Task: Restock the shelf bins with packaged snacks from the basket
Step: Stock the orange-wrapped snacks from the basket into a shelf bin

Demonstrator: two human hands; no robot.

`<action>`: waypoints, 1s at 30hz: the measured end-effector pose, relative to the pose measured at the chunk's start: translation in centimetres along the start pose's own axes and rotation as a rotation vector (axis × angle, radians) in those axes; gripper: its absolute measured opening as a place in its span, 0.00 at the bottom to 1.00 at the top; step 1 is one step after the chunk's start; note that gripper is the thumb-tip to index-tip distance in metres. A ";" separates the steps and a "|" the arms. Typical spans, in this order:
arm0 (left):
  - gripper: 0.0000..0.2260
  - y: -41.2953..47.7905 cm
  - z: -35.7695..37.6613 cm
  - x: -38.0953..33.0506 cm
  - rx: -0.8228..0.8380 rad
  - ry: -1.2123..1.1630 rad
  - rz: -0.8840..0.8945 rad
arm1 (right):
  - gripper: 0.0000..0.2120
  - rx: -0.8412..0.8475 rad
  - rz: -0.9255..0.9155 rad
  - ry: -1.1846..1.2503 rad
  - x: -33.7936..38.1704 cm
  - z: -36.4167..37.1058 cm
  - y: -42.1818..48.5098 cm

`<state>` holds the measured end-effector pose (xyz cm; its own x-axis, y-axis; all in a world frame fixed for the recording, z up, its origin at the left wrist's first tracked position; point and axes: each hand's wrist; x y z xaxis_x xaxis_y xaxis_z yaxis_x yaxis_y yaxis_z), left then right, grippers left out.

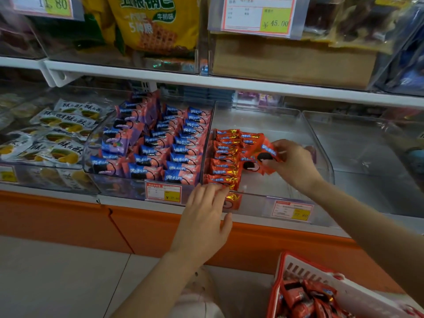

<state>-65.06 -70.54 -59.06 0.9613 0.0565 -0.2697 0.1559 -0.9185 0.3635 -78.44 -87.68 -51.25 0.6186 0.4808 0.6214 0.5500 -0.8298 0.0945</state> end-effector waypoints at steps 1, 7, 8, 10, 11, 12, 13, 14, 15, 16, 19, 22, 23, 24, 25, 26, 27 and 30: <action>0.20 0.0 0.1 0.1 -0.001 0.021 0.009 | 0.13 0.064 0.005 -0.118 -0.4 0.2 0.8; 0.24 -0.1 0.4 0.2 0.002 0.064 0.037 | 0.22 0.288 0.068 -0.637 -1.2 2.4 3.9; 0.24 -0.2 0.4 0.2 0.002 0.067 0.035 | 0.22 0.302 0.057 -0.683 -1.3 2.8 4.2; 0.24 -0.2 0.4 0.1 0.007 0.067 0.030 | 0.21 0.335 0.040 -0.733 -1.5 3.4 4.5; 0.24 -0.2 0.3 0.1 0.010 0.063 0.029 | 0.21 0.346 0.032 -0.740 -1.7 3.6 4.7; 0.24 -0.1 0.4 0.1 0.013 0.059 0.030 | 0.21 0.344 0.022 -0.750 -1.9 3.8 4.8; 0.25 -0.2 0.4 0.1 0.014 0.058 0.030 | 0.22 0.335 0.012 -0.770 -2.0 3.9 4.9; 0.25 -0.2 0.5 0.2 0.014 0.059 0.029 | 0.22 0.317 0.000 -0.803 -2.1 4.0 5.0; 0.25 -0.2 0.5 0.1 0.013 0.060 0.026 | 0.22 0.296 -0.016 -0.847 -2.1 4.1 5.1; 0.25 -0.1 0.5 0.1 0.009 0.060 0.023 | 0.22 0.277 -0.033 -0.888 -2.2 4.1 5.2; 0.25 -0.1 0.7 0.2 -0.003 0.062 0.023 | 0.23 0.244 -0.102 -0.980 -2.2 4.3 5.4; 0.24 -0.1 0.8 0.2 -0.017 0.059 0.028 | 0.24 0.256 -0.146 -1.037 -2.3 4.3 5.8; 0.24 -0.1 0.8 0.2 -0.016 0.057 0.026 | 0.24 0.268 -0.145 -1.043 -2.3 4.3 5.9; 0.24 -0.1 0.8 0.2 -0.014 0.056 0.023 | 0.24 0.281 -0.146 -1.053 -2.2 4.4 5.9; 0.25 -0.1 0.8 0.1 -0.014 0.058 0.021 | 0.25 0.290 -0.148 -1.062 -2.2 4.6 5.9; 0.25 -0.1 0.8 0.2 -0.016 0.062 0.019 | 0.25 0.297 -0.155 -1.071 -2.3 4.7 5.9; 0.25 -0.1 0.8 0.2 -0.019 0.065 0.018 | 0.26 0.299 -0.167 -1.078 -2.4 4.9 5.9; 0.24 0.0 0.9 0.2 -0.023 0.062 0.024 | 0.27 0.305 -0.192 -1.074 -2.7 5.2 6.1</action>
<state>-65.11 -70.84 -59.93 0.9770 0.0590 -0.2049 0.1368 -0.9106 0.3901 -73.80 -92.59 -56.44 0.5898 0.7094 -0.3859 0.7107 -0.6829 -0.1690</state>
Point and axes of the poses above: each hand's wrist, its own y-axis towards the middle knuckle, its own z-axis out of the palm, x = y × z, and after that the axes turned 9 degrees about x, right-handed
